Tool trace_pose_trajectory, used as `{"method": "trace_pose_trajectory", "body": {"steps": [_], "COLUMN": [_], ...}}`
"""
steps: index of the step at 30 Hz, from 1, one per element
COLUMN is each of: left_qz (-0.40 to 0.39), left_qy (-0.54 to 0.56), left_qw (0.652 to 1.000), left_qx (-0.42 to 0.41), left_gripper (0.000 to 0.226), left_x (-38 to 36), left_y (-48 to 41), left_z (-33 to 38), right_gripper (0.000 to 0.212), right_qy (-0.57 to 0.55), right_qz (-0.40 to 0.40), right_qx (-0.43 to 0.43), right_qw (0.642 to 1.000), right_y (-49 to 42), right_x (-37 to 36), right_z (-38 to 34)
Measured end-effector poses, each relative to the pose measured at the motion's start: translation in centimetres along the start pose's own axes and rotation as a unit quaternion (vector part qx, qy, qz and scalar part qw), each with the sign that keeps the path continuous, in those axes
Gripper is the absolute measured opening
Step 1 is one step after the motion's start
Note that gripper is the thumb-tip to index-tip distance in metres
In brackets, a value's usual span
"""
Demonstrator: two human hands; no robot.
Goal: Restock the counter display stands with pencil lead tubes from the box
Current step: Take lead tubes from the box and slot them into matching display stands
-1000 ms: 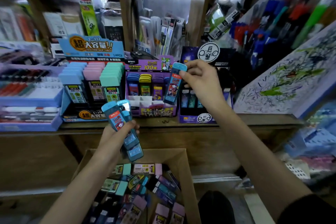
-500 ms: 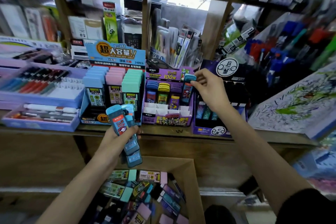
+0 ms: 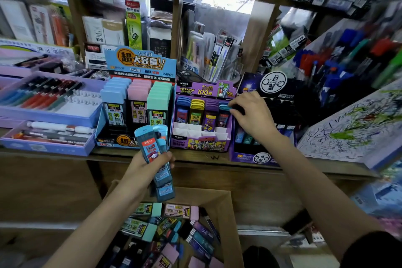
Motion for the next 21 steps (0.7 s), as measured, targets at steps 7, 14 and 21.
{"method": "trace_pose_trajectory", "body": {"steps": [7,14,21], "left_qz": [-0.006,-0.005,-0.004], "left_qy": [0.002,0.005,-0.009], "left_qw": [1.000,1.000,1.000], "left_qx": [-0.006,-0.005,-0.017], "left_gripper": [0.005,0.005,0.005], "left_x": [-0.5,-0.4,-0.3], "left_y": [0.1,0.1,-0.1], "left_z": [0.4,0.5,0.9], "right_gripper": [0.016,0.016,0.029], "right_qy": [-0.020,0.020,0.057], "right_qz": [-0.027,-0.021,-0.126], "right_qx": [-0.006,0.016,-0.014], "right_qw": [0.999,0.999,0.990], "right_y": [-0.3,-0.5,-2.6], "right_x": [-0.3,-0.3,-1.1], "right_z": [-0.5,-1.0,-1.2]}}
Point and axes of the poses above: each hand's wrist, its own y-axis away from the middle knuckle, its own x-axis out of the back of the hand, z = x × y, the point moved 7 cm from there along -y, towards the middle knuckle
